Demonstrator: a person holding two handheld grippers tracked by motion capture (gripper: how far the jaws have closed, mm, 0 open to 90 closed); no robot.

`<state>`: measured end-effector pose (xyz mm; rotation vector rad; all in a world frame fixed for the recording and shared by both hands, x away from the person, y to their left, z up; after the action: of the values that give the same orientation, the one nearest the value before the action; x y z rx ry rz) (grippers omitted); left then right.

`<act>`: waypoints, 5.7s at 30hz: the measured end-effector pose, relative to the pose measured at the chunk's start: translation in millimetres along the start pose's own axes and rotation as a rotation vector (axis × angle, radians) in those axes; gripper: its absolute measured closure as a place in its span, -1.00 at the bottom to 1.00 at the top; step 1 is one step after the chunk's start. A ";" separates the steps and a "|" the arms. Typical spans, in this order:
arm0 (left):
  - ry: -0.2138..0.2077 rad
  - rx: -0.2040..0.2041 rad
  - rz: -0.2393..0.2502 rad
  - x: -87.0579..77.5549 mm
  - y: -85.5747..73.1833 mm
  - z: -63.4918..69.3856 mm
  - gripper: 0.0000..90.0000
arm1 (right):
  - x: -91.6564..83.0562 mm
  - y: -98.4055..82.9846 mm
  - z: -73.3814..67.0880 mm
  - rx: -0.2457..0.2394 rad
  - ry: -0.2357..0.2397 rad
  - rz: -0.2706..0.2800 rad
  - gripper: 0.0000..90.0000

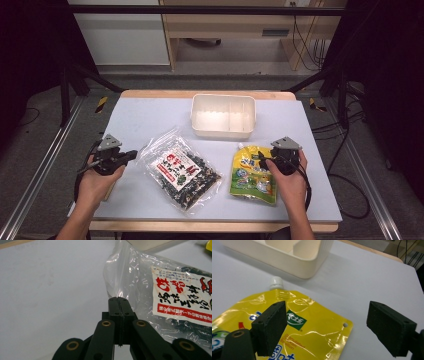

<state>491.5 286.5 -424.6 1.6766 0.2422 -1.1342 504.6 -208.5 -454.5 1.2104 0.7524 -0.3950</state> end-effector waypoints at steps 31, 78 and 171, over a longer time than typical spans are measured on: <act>-0.022 0.104 0.087 -23.3 43.6 30.7 1.00 | -11.5 86.3 -100.2 -0.277 0.316 0.114 -0.64; -0.016 0.323 0.137 -57.1 109.6 98.6 1.00 | -6.6 146.1 -68.3 -0.375 0.483 0.110 -0.61; 0.043 0.229 0.197 -56.4 147.5 43.5 1.00 | -72.2 199.2 -56.1 -0.488 0.480 0.338 1.00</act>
<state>531.5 206.8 -287.1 1.8820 -0.0287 -1.0076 565.0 -98.9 -274.6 0.9438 0.9625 0.3603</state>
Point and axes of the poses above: each handheld gripper's, and its own axes: x roughly forward along the jaws, y roughly out of its top, z roughly to its right, the point moved 2 cm from there along x, roughly forward along the jaws, and after that the axes turned 11 degrees about -z, right-handed, at the moved point
